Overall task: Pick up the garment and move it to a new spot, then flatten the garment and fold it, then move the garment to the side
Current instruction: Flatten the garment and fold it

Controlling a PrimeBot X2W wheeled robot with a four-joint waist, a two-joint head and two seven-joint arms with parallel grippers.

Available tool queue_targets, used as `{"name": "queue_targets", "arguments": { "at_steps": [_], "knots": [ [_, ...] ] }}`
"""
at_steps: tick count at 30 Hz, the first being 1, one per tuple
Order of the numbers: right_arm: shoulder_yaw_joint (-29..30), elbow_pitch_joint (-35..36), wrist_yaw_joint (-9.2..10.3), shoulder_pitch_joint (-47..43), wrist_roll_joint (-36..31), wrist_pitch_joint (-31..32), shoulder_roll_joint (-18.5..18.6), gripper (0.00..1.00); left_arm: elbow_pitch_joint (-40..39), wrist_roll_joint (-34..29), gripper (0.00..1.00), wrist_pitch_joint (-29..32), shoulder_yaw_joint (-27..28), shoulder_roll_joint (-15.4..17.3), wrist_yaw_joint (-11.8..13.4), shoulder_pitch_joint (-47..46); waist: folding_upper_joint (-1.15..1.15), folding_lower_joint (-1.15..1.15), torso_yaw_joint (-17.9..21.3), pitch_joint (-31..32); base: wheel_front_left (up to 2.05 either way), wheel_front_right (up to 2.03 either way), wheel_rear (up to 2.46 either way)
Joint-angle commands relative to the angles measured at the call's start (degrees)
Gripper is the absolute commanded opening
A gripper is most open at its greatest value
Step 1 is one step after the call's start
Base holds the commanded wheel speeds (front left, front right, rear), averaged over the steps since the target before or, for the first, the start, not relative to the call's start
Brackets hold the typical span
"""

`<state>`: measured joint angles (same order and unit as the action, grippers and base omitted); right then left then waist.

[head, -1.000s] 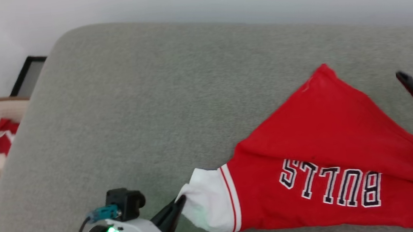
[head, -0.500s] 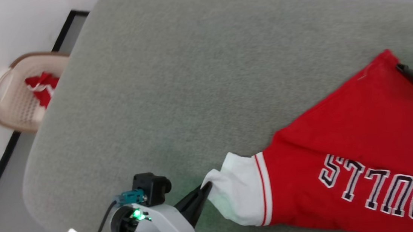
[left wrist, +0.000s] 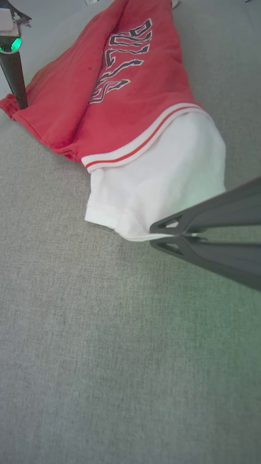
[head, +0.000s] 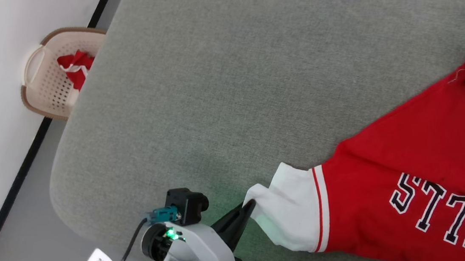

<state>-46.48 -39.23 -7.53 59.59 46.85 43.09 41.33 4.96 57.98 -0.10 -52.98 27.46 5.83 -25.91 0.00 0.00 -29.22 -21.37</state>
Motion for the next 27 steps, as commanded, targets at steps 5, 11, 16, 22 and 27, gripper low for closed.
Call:
{"name": "queue_targets", "arguments": {
  "at_steps": [5, 11, 16, 22, 27],
  "knots": [
    [-3.6, -4.5, 0.08, -0.3, 1.6, 4.7, -0.5, 0.00, 1.3, 0.4, 0.00, -0.4, 0.2, -0.4, -0.6, -0.7, 0.00, 0.00, -0.2, -0.5, 0.00, 0.00, 0.00],
    [-1.6, -7.4, 0.08, 3.9, 3.8, 2.0, -3.4, 0.00, 1.3, 1.2, 0.00, 0.9, 1.0, 1.2, -1.2, -2.1, 0.00, 0.00, 1.7, 1.0, 0.00, 0.00, 0.00],
    [-0.1, -7.5, 0.07, 7.6, 5.4, -1.3, -6.0, 0.00, -1.1, 1.4, 0.00, 5.3, 3.1, 5.1, -1.2, -7.4, 0.00, 0.00, 4.6, 3.6, 0.00, 0.00, 0.00],
    [-1.6, -4.3, 0.07, 10.6, 5.9, -6.7, -7.9, 0.00, -1.8, 0.4, 0.00, 13.5, 5.9, 10.8, -1.8, -18.4, 0.00, 0.00, 9.3, 8.2, 0.00, 0.00, 0.00],
    [-2.5, -2.1, 0.07, 13.0, 6.8, -11.5, -8.3, 0.00, 1.4, -0.5, 0.00, 20.4, 7.1, 12.9, -2.9, -28.4, 0.00, 0.00, 13.0, 12.1, 0.00, 0.00, 0.00]
  ]
}}
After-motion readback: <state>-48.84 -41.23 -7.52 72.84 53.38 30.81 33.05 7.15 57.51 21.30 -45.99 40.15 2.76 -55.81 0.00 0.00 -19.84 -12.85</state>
